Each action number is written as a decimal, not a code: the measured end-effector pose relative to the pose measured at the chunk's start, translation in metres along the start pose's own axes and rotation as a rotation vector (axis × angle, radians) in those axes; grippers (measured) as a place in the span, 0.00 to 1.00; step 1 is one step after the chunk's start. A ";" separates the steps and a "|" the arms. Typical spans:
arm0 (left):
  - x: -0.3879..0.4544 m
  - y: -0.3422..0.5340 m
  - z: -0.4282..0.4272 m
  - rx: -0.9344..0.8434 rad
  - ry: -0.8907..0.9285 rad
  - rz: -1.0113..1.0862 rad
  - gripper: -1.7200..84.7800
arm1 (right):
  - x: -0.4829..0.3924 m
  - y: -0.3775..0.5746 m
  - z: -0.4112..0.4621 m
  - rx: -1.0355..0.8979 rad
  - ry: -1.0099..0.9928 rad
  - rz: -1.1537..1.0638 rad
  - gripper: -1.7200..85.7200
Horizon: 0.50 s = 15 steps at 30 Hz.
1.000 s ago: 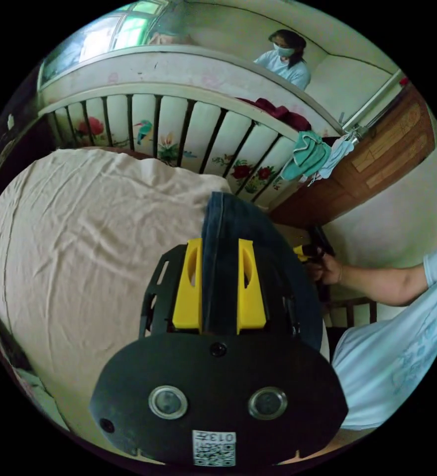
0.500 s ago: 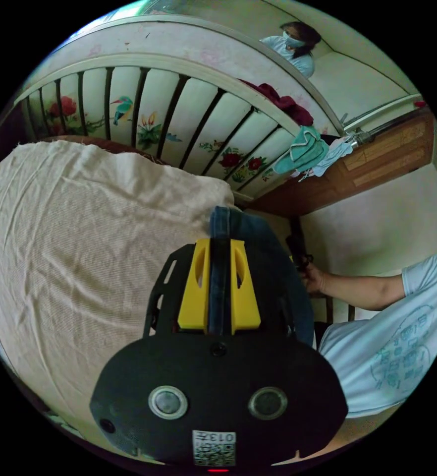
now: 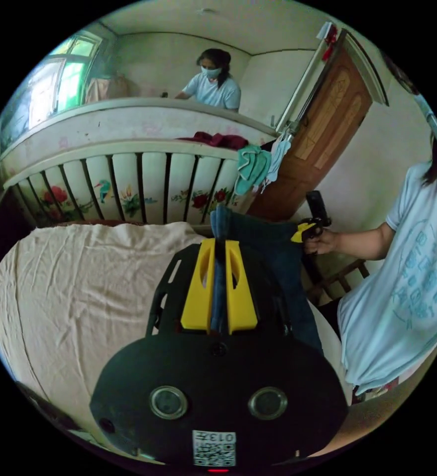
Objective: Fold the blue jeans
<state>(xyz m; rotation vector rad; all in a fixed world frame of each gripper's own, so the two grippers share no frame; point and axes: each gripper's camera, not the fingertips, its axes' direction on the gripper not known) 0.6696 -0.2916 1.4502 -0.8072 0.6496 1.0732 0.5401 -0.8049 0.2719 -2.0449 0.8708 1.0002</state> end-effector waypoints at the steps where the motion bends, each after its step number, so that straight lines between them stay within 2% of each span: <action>1: 0.003 0.013 -0.011 0.025 -0.005 0.001 0.05 | -0.019 -0.004 0.003 -0.027 0.035 -0.055 0.09; 3: 0.007 0.034 -0.027 0.052 -0.006 -0.007 0.05 | -0.094 -0.011 0.020 -0.118 0.153 -0.240 0.09; 8: 0.028 0.111 -0.077 0.128 -0.067 -0.047 0.05 | -0.237 0.002 0.072 -0.189 0.333 -0.549 0.09; 15: 0.064 0.240 -0.137 0.161 -0.177 -0.174 0.06 | -0.418 0.071 0.189 -0.345 0.331 -0.971 0.09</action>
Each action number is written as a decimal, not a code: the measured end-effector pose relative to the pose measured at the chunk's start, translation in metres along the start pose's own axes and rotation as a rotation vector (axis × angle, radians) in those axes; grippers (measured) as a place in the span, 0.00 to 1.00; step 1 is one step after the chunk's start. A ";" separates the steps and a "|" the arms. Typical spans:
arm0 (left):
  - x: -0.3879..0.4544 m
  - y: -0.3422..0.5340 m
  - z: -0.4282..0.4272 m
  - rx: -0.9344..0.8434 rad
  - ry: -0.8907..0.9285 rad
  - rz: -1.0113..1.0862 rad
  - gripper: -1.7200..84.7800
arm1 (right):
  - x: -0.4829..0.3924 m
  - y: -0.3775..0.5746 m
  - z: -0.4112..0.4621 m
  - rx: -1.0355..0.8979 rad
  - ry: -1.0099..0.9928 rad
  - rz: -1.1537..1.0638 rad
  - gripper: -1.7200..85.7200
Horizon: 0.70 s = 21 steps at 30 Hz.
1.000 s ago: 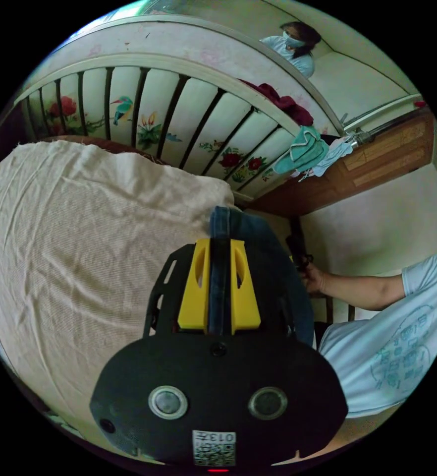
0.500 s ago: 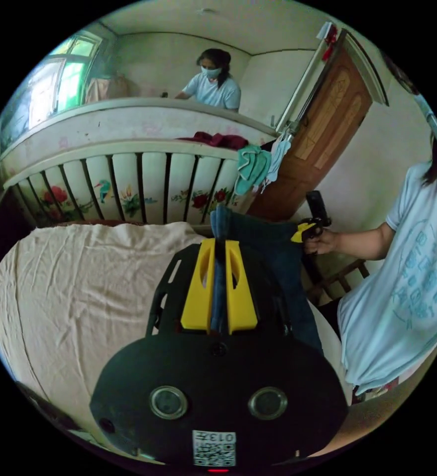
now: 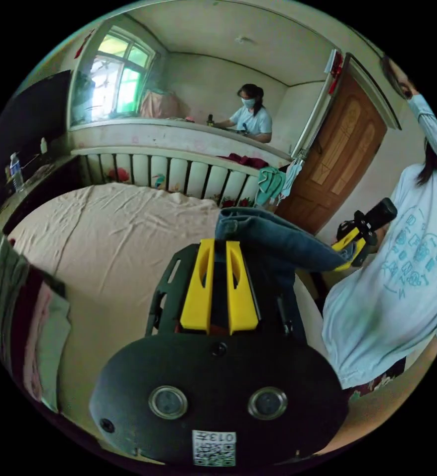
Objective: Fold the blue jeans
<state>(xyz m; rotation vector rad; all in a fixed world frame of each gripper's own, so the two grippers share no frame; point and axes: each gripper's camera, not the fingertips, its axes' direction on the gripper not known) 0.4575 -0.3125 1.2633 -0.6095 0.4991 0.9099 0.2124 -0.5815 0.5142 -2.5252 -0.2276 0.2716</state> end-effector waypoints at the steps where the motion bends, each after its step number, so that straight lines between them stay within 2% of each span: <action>1: -0.001 0.026 -0.012 -0.011 -0.025 -0.034 0.06 | -0.014 -0.009 0.005 -0.001 -0.005 -0.036 0.09; 7: -0.012 0.165 -0.045 -0.067 -0.121 -0.266 0.06 | -0.132 -0.081 0.074 -0.084 -0.063 -0.251 0.09; 11: -0.018 0.252 -0.044 -0.151 -0.154 -0.410 0.05 | -0.212 -0.108 0.125 -0.209 -0.047 -0.410 0.10; 15: -0.019 0.312 -0.057 -0.152 -0.196 -0.544 0.08 | -0.269 -0.125 0.142 -0.241 -0.014 -0.546 0.12; 18: -0.013 0.357 -0.086 -0.094 -0.215 -0.650 0.10 | -0.277 -0.151 0.113 -0.179 -0.095 -0.509 0.12; 21: 0.004 0.394 -0.097 -0.081 -0.136 -0.706 0.11 | -0.264 -0.167 0.092 -0.127 -0.023 -0.400 0.13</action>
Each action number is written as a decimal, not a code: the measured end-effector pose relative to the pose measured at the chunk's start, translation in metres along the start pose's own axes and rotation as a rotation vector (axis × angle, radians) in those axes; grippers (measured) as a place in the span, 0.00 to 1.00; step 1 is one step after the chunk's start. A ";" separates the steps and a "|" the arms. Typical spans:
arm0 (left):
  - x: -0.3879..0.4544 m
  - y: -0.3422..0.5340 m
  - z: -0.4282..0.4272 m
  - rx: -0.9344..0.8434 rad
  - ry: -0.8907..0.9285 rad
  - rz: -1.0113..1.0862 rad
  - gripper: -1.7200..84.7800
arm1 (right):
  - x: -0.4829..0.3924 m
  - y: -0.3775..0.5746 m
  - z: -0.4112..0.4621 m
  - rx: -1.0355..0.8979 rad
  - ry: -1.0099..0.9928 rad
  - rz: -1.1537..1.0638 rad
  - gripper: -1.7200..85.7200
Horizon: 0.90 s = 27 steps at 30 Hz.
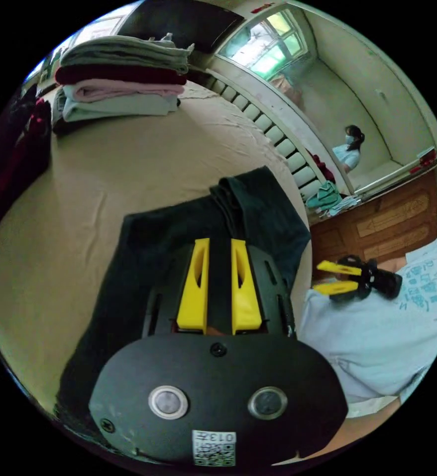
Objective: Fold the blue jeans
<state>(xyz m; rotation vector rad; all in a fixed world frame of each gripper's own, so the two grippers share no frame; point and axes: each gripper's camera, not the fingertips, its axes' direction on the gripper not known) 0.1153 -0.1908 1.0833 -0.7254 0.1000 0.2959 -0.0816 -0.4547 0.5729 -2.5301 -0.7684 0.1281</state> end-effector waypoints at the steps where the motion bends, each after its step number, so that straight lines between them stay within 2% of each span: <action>1: 0.001 0.016 0.003 -0.012 0.016 -0.006 0.11 | 0.004 0.000 0.000 -0.003 0.008 0.025 0.13; 3: 0.004 0.037 0.013 -0.025 0.054 -0.026 0.14 | 0.014 -0.002 0.013 -0.088 -0.037 0.049 0.14; 7: 0.004 0.083 0.046 -0.057 0.145 -0.130 0.20 | 0.015 -0.023 0.031 -0.128 -0.142 0.007 0.13; 11: -0.020 0.113 0.053 0.033 0.222 -0.237 0.21 | 0.029 -0.055 0.044 -0.117 -0.222 0.095 0.10; 15: -0.032 0.121 0.059 -0.007 0.247 -0.210 0.22 | 0.036 -0.077 0.064 -0.197 -0.300 0.115 0.06; 17: -0.038 0.125 0.063 -0.028 0.233 -0.215 0.22 | 0.039 -0.089 0.062 -0.206 -0.277 0.108 0.05; 19: -0.044 0.128 0.068 -0.029 0.244 -0.245 0.20 | 0.039 -0.098 0.055 -0.187 -0.247 0.073 0.05; 23: -0.056 0.138 0.078 -0.082 0.140 -0.268 0.07 | 0.026 -0.112 0.062 -0.233 -0.170 -0.045 0.05; 27: -0.068 0.152 0.085 -0.079 0.209 -0.287 0.05 | 0.018 -0.127 0.055 -0.236 -0.070 -0.159 0.05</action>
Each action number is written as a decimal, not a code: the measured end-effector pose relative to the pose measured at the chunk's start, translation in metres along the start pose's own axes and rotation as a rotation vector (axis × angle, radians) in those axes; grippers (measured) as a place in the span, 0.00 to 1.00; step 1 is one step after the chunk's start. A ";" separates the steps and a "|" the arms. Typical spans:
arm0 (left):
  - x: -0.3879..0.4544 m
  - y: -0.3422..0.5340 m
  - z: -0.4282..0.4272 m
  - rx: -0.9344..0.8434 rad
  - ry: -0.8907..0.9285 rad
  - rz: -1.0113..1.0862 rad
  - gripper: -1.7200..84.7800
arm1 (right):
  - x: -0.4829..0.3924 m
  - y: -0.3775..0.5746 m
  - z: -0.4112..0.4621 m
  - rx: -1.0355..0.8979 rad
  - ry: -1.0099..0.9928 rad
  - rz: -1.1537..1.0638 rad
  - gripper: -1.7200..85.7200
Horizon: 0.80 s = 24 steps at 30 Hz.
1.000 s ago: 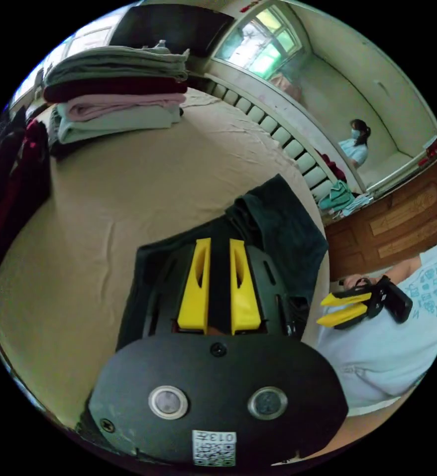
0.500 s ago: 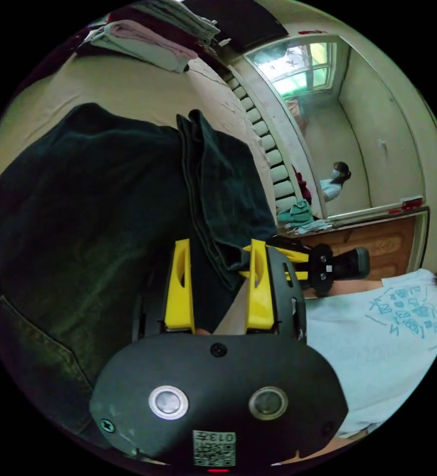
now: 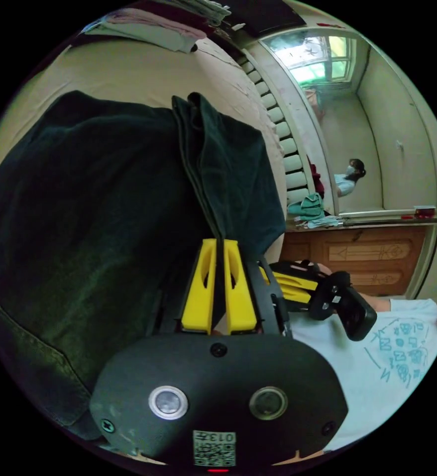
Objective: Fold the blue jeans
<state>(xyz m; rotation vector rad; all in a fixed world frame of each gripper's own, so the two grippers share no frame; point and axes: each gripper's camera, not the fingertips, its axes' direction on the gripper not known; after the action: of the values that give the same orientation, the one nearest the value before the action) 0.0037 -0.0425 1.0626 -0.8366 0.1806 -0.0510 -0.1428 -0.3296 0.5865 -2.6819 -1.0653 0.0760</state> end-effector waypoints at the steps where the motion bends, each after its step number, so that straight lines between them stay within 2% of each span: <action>1: -0.002 0.005 -0.004 0.015 0.027 0.009 0.04 | 0.002 -0.001 -0.004 0.012 0.003 0.003 0.05; 3: -0.001 0.015 -0.010 0.044 0.042 0.032 0.04 | 0.012 -0.002 -0.016 0.054 -0.021 0.027 0.05; 7: -0.021 0.036 0.001 0.017 -0.051 0.033 0.04 | 0.012 -0.010 0.001 0.033 -0.064 -0.033 0.06; 9: -0.045 0.046 0.004 0.065 0.055 -0.060 0.05 | 0.012 -0.022 0.002 -0.008 -0.023 -0.092 0.07; 11: -0.055 0.054 0.006 0.091 0.120 -0.057 0.06 | 0.023 -0.025 -0.005 -0.018 -0.074 -0.114 0.08; 14: -0.056 0.062 0.002 0.102 0.134 -0.032 0.13 | 0.075 -0.025 -0.034 0.091 -0.144 0.068 0.10; 17: -0.053 0.066 0.004 0.097 0.115 -0.019 0.18 | 0.146 -0.028 -0.038 0.172 -0.097 0.243 0.11; 20: -0.051 0.070 0.016 0.062 0.041 -0.021 0.17 | 0.207 -0.040 0.000 0.162 -0.086 0.250 0.11; 24: -0.050 0.076 0.021 0.055 -0.031 -0.057 0.15 | 0.272 -0.070 0.060 0.112 -0.307 0.176 0.12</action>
<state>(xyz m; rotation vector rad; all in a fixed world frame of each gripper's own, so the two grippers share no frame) -0.0441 0.0296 1.0264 -0.7869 0.1256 -0.0963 0.0012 -0.0826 0.5586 -2.7112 -0.8691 0.5784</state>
